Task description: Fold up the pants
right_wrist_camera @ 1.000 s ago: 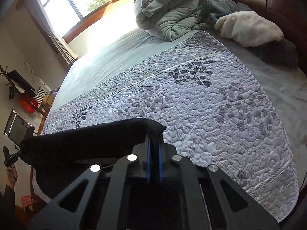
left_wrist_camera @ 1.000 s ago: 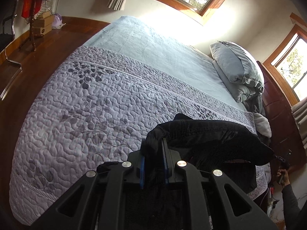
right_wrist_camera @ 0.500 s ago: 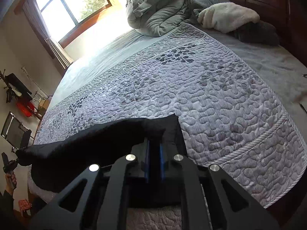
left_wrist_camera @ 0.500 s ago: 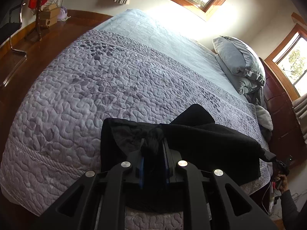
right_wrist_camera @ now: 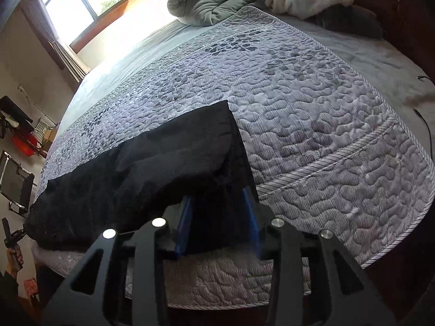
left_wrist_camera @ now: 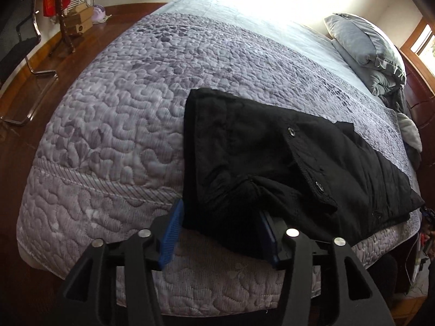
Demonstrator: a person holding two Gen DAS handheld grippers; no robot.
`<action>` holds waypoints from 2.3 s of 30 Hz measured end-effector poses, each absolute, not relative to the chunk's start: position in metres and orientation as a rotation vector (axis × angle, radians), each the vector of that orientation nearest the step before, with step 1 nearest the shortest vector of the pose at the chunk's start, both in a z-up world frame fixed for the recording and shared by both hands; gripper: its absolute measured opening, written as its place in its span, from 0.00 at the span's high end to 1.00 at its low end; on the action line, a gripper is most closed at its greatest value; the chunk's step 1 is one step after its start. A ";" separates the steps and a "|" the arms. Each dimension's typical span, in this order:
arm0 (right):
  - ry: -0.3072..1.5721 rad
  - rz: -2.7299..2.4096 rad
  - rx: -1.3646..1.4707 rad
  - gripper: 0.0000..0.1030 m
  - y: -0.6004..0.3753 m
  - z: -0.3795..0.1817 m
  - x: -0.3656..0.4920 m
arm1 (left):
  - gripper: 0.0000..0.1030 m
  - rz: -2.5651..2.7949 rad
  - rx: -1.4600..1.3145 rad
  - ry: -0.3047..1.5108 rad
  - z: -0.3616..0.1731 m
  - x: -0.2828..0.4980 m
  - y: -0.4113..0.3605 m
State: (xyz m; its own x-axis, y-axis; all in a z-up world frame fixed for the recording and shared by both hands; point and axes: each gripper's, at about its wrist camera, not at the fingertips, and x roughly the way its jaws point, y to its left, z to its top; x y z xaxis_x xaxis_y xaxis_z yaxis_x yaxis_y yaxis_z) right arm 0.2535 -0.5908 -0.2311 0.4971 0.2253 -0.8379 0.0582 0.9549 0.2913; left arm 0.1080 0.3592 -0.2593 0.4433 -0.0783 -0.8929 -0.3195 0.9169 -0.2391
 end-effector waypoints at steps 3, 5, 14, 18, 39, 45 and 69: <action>1.072 0.096 0.370 0.42 -0.597 -0.238 0.240 | 0.30 0.208 -0.432 1.116 -0.266 0.092 0.369; 1.099 0.099 0.460 0.38 -0.600 -0.247 0.229 | 0.25 0.239 -0.465 1.099 -0.268 0.079 0.376; 1.023 0.152 0.896 0.37 -0.595 -0.273 0.185 | 0.16 0.206 -0.809 0.853 -0.263 0.041 0.384; 1.006 0.130 0.994 0.37 -0.589 -0.285 0.184 | 0.16 0.148 -0.901 0.850 -0.276 0.061 0.376; 0.993 -0.034 1.052 0.35 -0.598 -0.308 0.230 | 0.85 0.177 -0.847 0.984 -0.294 0.099 0.376; 0.959 -0.040 1.048 0.90 -0.603 -0.314 0.238 | 0.85 0.182 -0.845 0.984 -0.290 0.102 0.375; 0.908 -0.033 1.038 0.57 -0.615 -0.296 0.203 | 0.16 0.246 -0.754 0.962 -0.272 0.085 0.369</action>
State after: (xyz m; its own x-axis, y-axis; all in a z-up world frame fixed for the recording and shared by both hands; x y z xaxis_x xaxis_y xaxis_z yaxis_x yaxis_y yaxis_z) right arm 0.2030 -0.6154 -0.2963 0.6489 0.3772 -0.6607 0.4248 0.5408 0.7260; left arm 0.0848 0.3690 -0.2722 0.5679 -0.1308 -0.8126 -0.5049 0.7244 -0.4694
